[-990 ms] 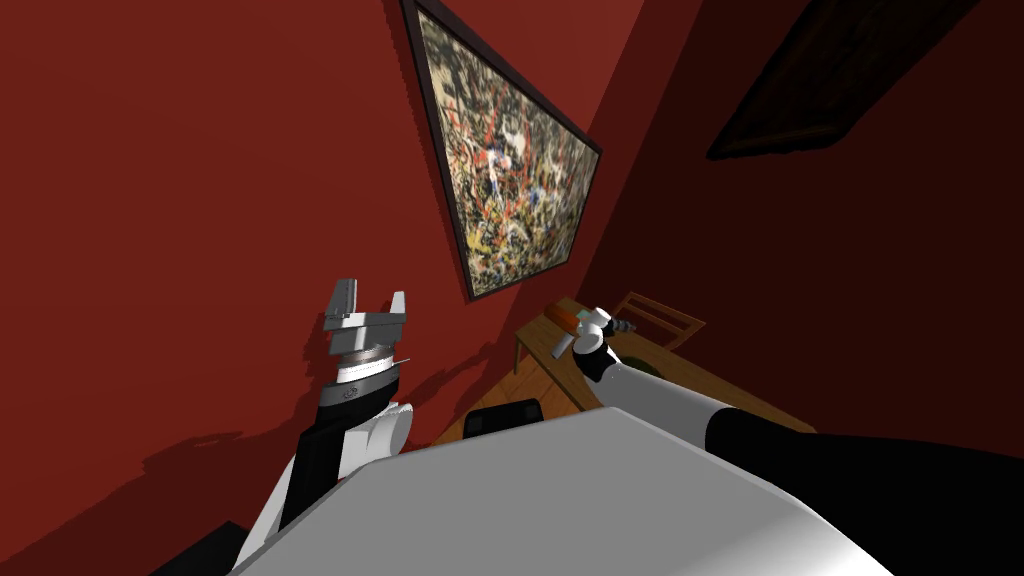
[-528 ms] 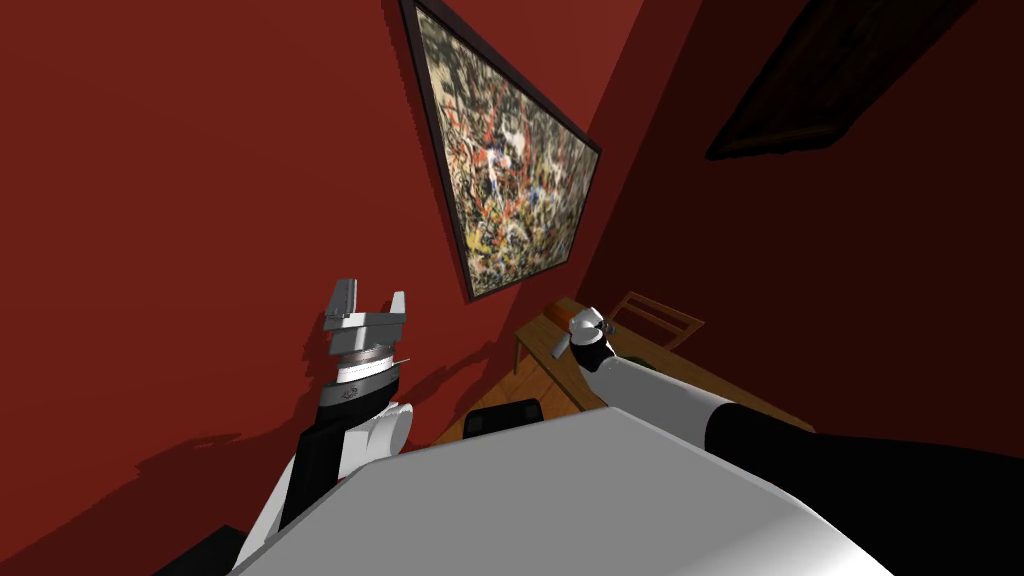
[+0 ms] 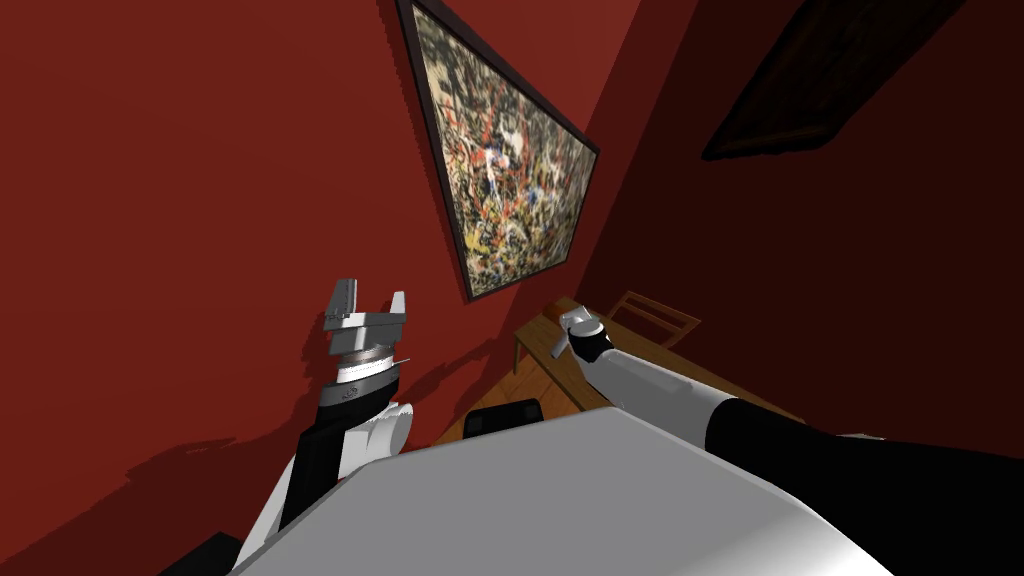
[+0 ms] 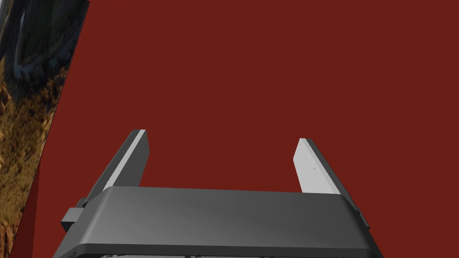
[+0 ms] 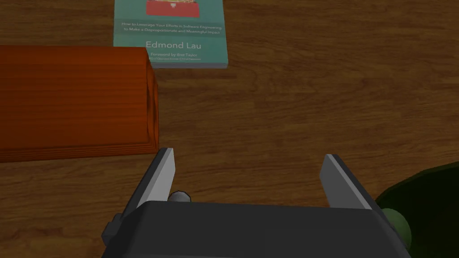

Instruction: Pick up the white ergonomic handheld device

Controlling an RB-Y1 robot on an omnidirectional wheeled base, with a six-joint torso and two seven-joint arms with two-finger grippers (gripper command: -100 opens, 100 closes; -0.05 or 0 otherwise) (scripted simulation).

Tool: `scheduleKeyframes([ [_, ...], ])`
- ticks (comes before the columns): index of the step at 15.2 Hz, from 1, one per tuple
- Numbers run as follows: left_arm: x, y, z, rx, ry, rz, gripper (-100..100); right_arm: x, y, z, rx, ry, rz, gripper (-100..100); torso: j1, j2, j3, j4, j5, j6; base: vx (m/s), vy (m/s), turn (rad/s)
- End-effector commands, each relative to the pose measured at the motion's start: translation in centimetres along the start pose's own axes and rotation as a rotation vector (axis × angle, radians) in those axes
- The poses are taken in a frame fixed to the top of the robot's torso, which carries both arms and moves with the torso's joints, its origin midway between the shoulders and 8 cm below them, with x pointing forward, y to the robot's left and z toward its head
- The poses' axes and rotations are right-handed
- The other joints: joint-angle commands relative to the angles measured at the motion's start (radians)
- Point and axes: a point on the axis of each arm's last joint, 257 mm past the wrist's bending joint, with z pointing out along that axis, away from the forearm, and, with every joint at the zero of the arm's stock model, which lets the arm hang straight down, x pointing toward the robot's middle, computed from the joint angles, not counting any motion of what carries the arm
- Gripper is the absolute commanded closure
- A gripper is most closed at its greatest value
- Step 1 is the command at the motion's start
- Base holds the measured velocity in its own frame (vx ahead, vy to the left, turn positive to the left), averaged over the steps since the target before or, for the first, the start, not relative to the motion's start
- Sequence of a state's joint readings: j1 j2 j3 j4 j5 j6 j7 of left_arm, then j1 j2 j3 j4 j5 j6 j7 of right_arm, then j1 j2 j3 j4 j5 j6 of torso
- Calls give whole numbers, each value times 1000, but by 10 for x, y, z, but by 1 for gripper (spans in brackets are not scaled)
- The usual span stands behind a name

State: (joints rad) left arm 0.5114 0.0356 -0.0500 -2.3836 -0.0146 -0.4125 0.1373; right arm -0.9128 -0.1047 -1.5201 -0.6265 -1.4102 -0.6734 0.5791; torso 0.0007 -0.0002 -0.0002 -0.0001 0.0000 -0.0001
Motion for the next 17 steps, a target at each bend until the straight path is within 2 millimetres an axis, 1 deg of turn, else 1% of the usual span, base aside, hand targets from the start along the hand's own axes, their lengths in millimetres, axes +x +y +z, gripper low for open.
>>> scheduleKeyframes([
  [1,0,0,0,0,0,0,0,-29,-30,-11,62,-85,17,-100,0,0,0,0,0,0,-5,-1,-58],
  [2,0,0,0,0,0,0,0,-26,-23,-9,50,-84,35,-100,0,0,0,0,0,0,-7,3,-35],
  [4,0,0,0,0,0,0,0,-32,-28,-10,60,-94,24,-100,0,0,0,0,0,0,-3,2,-4],
  [5,0,0,0,0,0,0,0,-54,-48,-20,98,-157,40,-100,0,0,0,0,0,0,-6,-4,-55],
  [8,0,0,0,0,0,0,0,-55,-49,-21,100,-159,38,-100,-1,1,0,0,0,0,-8,-2,-17],
  [10,0,0,0,0,0,0,0,-93,-81,-42,162,-268,54,-100,-1,1,0,0,0,0,-20,-12,-87],
  [11,0,0,0,0,0,0,0,-82,-68,-35,137,-251,85,-100,-1,2,1,0,0,0,-39,-11,-74],
  [12,0,0,0,0,0,0,0,-77,-64,-33,129,-243,88,-100,-1,2,1,1,0,1,-30,-7,-22],
  [14,0,0,0,0,0,0,0,-93,-78,-41,157,-270,63,-100,-1,2,1,0,0,0,-13,-6,3],
  [15,0,0,0,0,0,0,0,-95,-80,-42,162,-274,58,-100,-1,1,1,0,0,0,0,0,0],
  [17,0,0,0,0,0,0,0,-128,-100,-60,201,-363,68,-100,-1,1,1,0,0,0,-23,-12,-86],
])
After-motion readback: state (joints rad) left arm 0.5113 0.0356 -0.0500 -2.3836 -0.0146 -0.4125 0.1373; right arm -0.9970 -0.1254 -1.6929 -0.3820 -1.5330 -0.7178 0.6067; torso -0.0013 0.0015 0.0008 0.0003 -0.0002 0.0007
